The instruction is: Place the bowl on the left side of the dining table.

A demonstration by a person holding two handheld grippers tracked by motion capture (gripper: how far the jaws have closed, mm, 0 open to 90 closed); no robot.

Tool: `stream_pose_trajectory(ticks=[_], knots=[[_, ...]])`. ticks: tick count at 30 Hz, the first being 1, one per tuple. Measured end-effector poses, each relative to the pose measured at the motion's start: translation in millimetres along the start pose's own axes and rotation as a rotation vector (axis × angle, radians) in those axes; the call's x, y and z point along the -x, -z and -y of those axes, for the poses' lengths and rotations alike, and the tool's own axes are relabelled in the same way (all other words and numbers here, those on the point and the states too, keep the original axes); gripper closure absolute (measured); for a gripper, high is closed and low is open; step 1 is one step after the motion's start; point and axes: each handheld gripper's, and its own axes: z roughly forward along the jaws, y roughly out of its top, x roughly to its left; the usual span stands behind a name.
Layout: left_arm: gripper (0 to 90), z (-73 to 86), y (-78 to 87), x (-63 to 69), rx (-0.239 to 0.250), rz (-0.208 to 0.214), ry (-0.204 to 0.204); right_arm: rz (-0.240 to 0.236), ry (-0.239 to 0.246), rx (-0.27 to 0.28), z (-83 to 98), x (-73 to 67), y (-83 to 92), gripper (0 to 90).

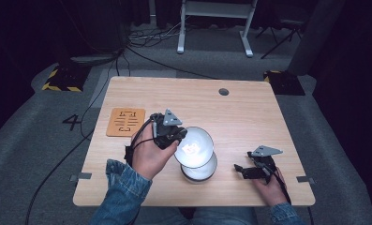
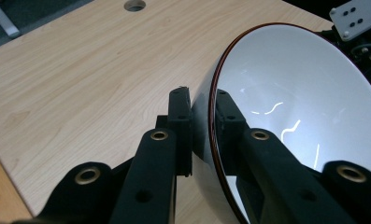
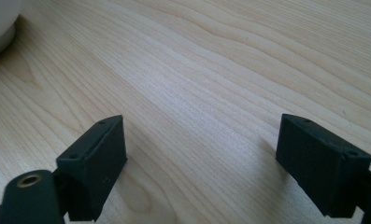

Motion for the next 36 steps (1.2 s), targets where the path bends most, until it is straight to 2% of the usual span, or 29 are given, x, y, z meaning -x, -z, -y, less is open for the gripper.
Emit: stream_pose_trajectory(ticks=[5, 9, 12, 22, 27, 31, 33, 36], knots=[[80.4, 1.1, 7.1, -13.0, 0.000, -0.043, -0.016, 0.001, 0.001, 0.001, 0.0, -0.1, -0.1, 16.1], [80.2, 1.1, 12.9, -24.5, -0.007, -0.075, -0.014, 0.004, -0.004, -0.001, 0.1, -0.7, 0.1, 16.1], [80.3, 1.0, 16.5, -31.7, 0.004, -0.087, -0.002, 0.006, -0.004, -0.001, 0.1, -0.7, 0.1, 16.1], [80.2, 1.2, 16.7, -57.1, 0.027, -0.082, 0.042, 0.019, -0.011, 0.000, -0.1, -1.8, -0.2, 16.1], [80.2, 0.8, 19.5, -72.0, 0.032, -0.117, 0.056, 0.021, -0.021, 0.003, -0.5, -2.8, -0.8, 16.1], [80.2, 1.5, 20.9, -87.1, 0.043, -0.135, 0.070, 0.025, -0.010, 0.003, -0.5, -2.0, -1.2, 16.1], [80.2, 1.3, 21.6, -90.9, 0.035, -0.133, 0.064, 0.026, -0.010, 0.004, -0.5, -2.1, -1.2, 16.1], [80.2, 1.9, 23.1, -100.5, 0.045, -0.145, 0.078, 0.026, -0.011, 0.004, -0.5, -2.1, -1.2, 16.1]])
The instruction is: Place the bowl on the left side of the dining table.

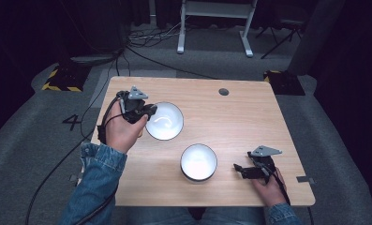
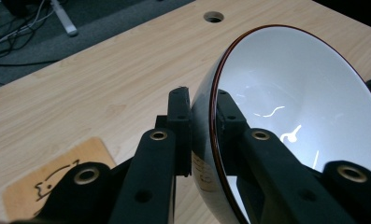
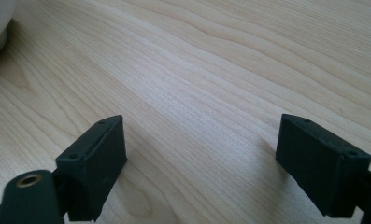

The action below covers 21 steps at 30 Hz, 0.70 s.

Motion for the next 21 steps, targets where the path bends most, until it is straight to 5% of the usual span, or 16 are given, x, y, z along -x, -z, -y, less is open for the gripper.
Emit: stream_pose_trajectory(ticks=[9, 21], knots=[[80.2, 0.3, -7.8, -29.1, -0.007, -0.009, 0.051, 0.003, -0.003, 0.000, -0.1, -0.3, -0.1, 16.2], [80.1, -0.1, -23.1, -50.6, -0.022, -0.033, 0.079, 0.006, -0.005, 0.001, -0.2, -0.3, -0.3, 16.1]])
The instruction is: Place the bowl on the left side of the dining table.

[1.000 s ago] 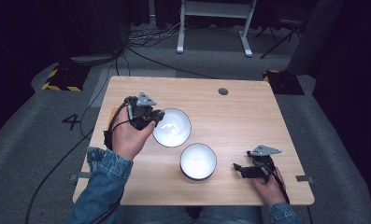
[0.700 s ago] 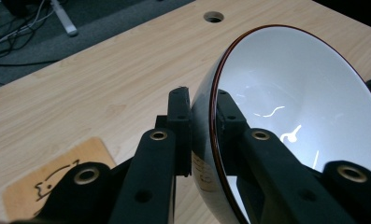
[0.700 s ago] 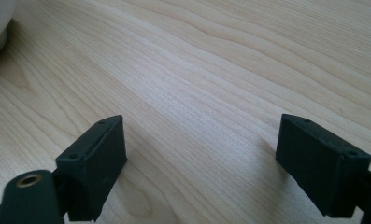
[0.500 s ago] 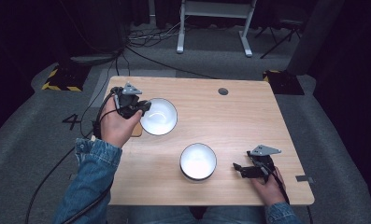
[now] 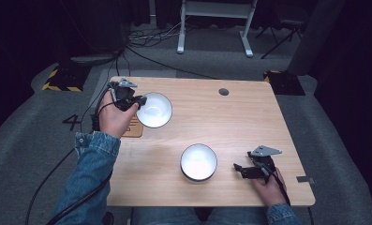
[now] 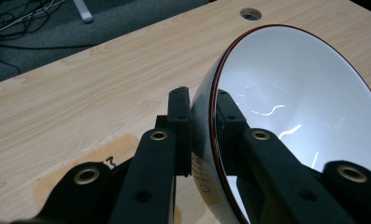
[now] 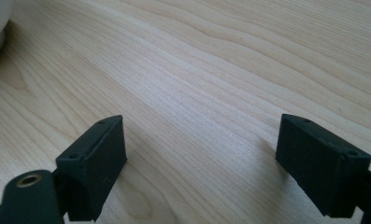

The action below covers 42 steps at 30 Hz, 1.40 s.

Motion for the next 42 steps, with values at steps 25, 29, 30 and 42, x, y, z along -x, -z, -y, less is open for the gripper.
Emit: stream_pose_trajectory(ticks=[25, 29, 30, 42], knots=[[80.1, 1.9, -20.5, -67.2, -0.040, -0.062, 0.197, 0.000, 0.000, 0.000, 0.0, 0.0, 0.0, 16.1], [80.1, 4.9, -20.7, -77.9, -0.044, -0.080, 0.237, 0.000, 0.000, 0.000, -0.1, 0.0, 0.0, 16.1], [80.1, 6.7, -21.5, -80.7, -0.047, -0.095, 0.254, 0.000, 0.000, 0.000, 0.0, 0.0, 0.0, 16.1], [80.0, 17.7, -35.2, -95.6, -0.103, -0.176, 0.280, 0.002, -0.001, -0.001, 0.1, -0.3, 0.2, 16.1]])
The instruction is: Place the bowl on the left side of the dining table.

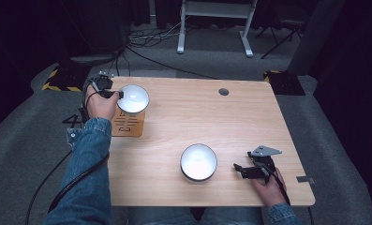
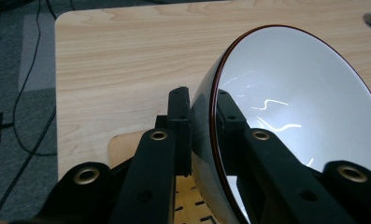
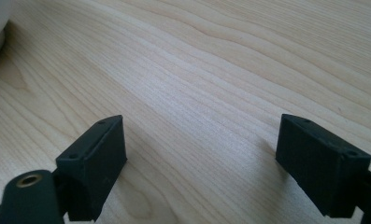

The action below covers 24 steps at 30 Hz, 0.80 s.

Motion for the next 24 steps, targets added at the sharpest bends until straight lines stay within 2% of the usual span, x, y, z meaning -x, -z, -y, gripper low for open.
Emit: stream_pose_trajectory(ticks=[3, 6, 11, 24], knots=[[79.9, 2.2, -4.6, -2.4, -0.004, -0.015, 0.013, 0.000, 0.000, 0.000, 0.0, 0.0, 0.0, 16.1], [80.0, 5.8, -11.4, -7.5, -0.013, -0.005, 0.048, 0.000, 0.000, 0.000, 0.0, 0.0, 0.0, 16.1], [79.8, 13.5, -21.0, -17.2, -0.039, -0.015, 0.075, 0.000, 0.000, 0.000, 0.0, 0.0, 0.0, 16.1], [79.8, 25.9, -26.8, -27.2, -0.075, -0.017, 0.092, 0.000, 0.000, 0.000, 0.0, 0.0, 0.0, 16.1]])
